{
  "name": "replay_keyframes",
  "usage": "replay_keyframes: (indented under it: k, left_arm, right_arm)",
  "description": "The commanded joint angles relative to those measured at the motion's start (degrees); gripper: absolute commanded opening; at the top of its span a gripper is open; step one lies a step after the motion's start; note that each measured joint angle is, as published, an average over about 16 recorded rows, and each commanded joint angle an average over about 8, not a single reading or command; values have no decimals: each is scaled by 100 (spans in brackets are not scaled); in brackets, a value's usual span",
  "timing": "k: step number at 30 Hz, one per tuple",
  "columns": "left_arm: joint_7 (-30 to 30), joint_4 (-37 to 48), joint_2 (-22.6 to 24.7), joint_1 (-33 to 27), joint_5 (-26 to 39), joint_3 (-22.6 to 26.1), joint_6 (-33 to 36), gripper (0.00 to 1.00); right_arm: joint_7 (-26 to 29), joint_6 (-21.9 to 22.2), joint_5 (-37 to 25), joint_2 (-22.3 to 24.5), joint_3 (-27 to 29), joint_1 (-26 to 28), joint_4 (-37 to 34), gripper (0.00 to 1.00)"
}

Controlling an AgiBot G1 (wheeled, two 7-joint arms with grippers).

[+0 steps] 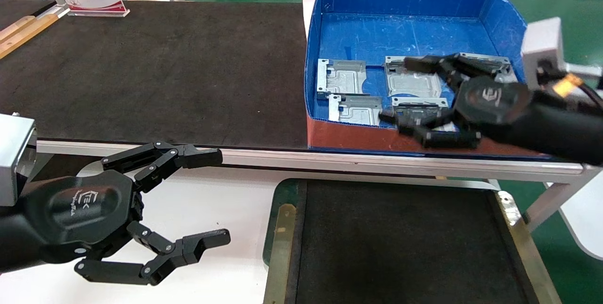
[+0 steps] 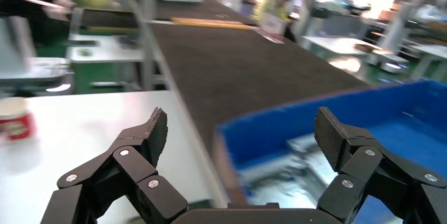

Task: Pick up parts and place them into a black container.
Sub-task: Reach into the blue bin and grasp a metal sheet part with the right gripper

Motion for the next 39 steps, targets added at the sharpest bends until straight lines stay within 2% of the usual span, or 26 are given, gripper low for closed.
replay_keyframes:
  k: [1,6,11,15,20,30,39]
  left_arm:
    - [0,0,0,0,0,0,0,100]
    - [0,0,0,0,0,0,0,100]
    - [0,0,0,0,0,0,0,100]
    - [0,0,0,0,0,0,0,100]
    - [0,0,0,0,0,0,0,100]
    - [0,0,0,0,0,0,0,100]
    - [0,0,0,0,0,0,0,100]
  right_arm:
    - [-193,22,-144,-98,-44,234,-432,100]
    - [-674,609,-407,-323,-86,718,-1452,100]
    - [-1045,1642,-559,-561,-73,1092,-2301,100]
    - [-1215,2411,-613,-738,-61,1277,-2749,100]
    - [-1286,3009,-596,-911,-28,1398,-3100,100]
    - [-963,3789,-472,-1216,64,1603,-3517,100]
    - [-62,3787,-812,-1324,-159,1741,-3900,100]
